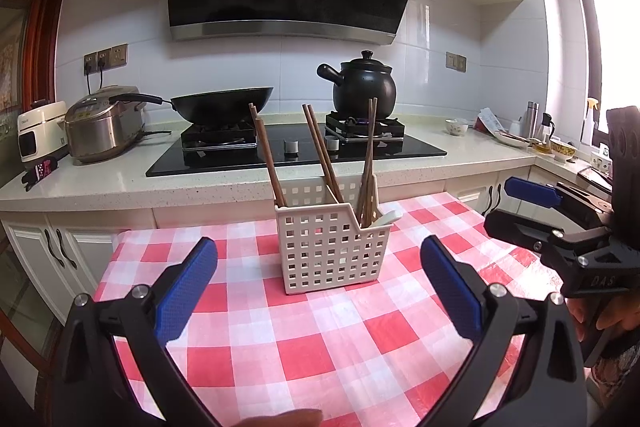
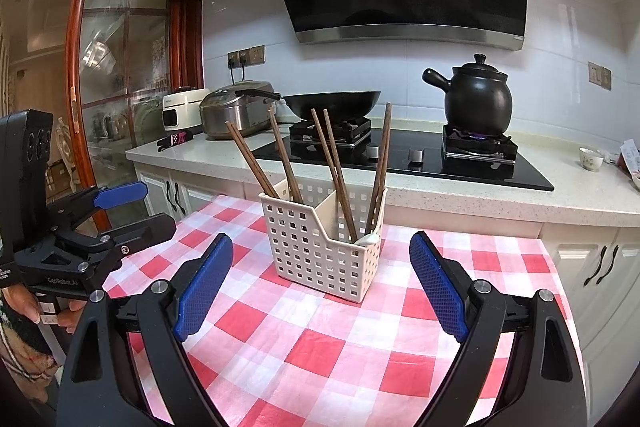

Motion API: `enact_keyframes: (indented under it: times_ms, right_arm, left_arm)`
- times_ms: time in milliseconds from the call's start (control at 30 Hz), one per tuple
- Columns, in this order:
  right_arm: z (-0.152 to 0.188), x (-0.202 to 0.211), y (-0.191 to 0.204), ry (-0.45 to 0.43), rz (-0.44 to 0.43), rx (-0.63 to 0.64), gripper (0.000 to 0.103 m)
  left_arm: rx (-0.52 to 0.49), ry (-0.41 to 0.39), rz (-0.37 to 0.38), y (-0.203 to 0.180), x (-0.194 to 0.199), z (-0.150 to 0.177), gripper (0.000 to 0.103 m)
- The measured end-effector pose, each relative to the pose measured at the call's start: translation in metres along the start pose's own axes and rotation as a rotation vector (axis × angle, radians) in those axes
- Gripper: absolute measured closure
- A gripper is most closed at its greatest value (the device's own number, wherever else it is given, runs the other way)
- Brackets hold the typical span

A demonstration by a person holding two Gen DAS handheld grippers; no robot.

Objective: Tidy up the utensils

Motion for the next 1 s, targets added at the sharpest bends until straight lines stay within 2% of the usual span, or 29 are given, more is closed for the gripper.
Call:
enact_keyframes:
  times_ms: [1000]
  right_arm:
    - [0.004, 0.0031, -0.0042, 0.003, 0.015, -0.014, 0.019]
  left_arm:
    - [-0.002, -0.011, 0.004, -0.0005, 0.0014, 0.0036, 0.005]
Point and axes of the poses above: each gripper's, at about its wrist camera, not at the fingertips, and x roughly against the way its jaws point, y to its left, z to its underside, the point moved 7 cm from there along -x, roughly the way its jaws point, and after that the axes turned 1 degree about z, right-handed, at the moved point
